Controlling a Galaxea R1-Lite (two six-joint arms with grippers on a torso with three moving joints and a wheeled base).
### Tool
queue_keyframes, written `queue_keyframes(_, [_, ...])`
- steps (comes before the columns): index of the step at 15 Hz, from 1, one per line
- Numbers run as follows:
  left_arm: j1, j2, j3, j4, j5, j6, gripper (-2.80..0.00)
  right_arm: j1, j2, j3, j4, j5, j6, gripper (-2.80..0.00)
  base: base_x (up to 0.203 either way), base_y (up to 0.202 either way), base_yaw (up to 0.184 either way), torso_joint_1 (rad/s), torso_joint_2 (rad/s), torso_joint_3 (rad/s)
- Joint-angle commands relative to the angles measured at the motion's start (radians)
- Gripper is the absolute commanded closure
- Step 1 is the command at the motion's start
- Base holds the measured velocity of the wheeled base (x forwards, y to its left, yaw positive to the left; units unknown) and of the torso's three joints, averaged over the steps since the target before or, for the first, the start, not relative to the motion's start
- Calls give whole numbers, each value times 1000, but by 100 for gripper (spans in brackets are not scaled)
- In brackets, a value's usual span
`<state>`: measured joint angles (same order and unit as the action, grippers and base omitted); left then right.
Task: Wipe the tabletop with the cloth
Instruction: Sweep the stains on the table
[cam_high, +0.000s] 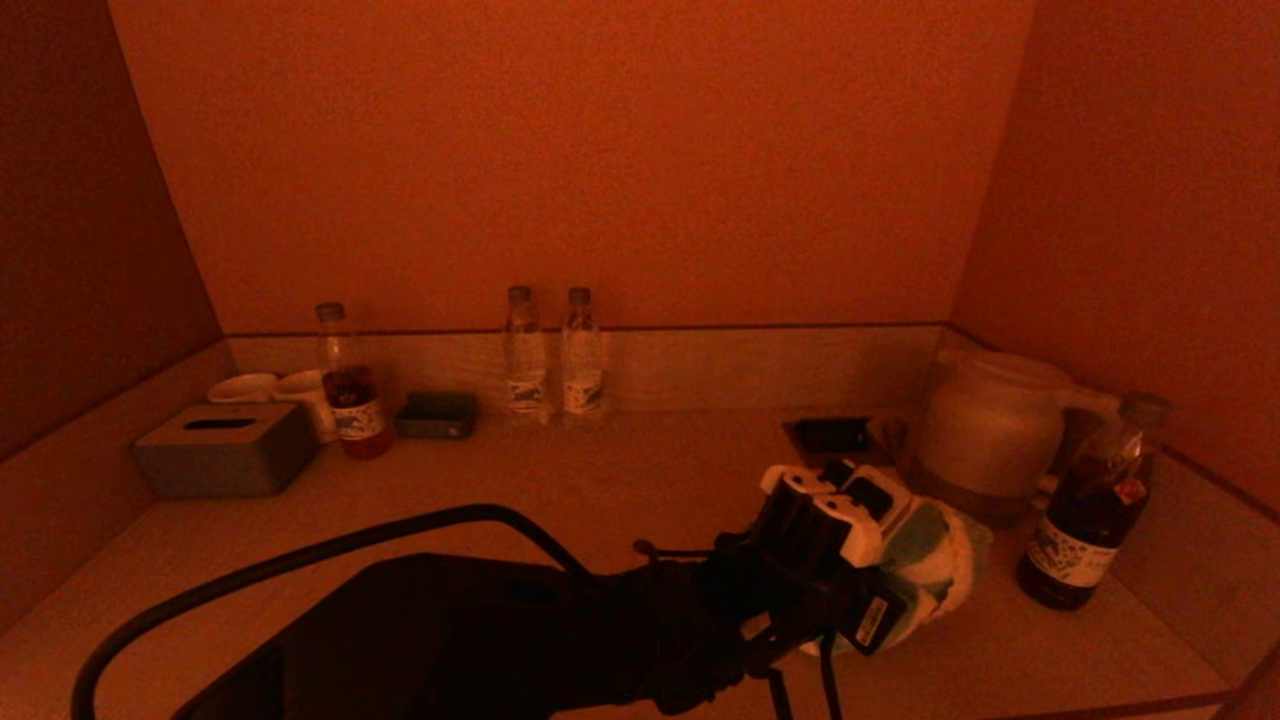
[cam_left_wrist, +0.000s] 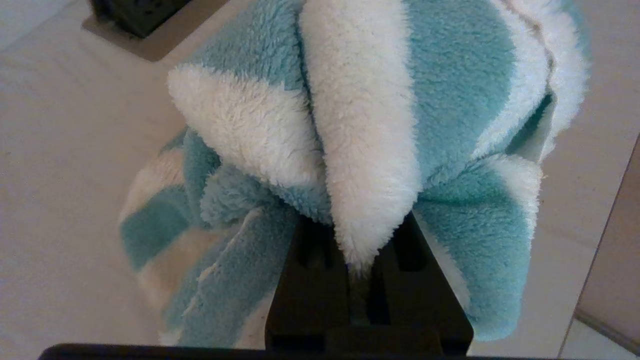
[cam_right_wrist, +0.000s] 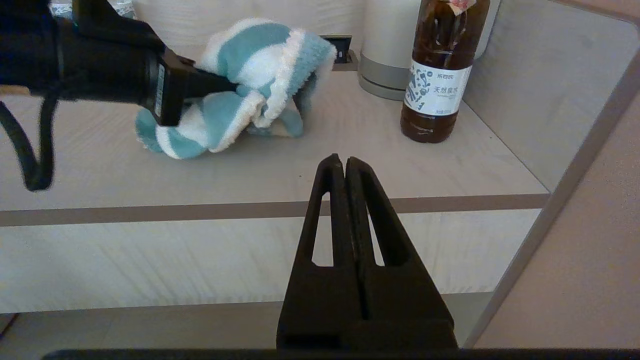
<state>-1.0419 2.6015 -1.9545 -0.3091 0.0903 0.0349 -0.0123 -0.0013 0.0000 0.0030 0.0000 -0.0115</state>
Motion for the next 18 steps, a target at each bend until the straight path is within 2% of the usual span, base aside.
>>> queue_keyframes(1, [5, 29, 1, -52, -4, 15, 0, 0, 1, 0, 0, 0, -1, 0, 0, 0, 0, 0, 0, 0])
queue_keyframes(18, [14, 103, 2, -53, -3, 34, 0, 0, 1, 0, 0, 0, -1, 0, 0, 0, 0, 0, 0, 0])
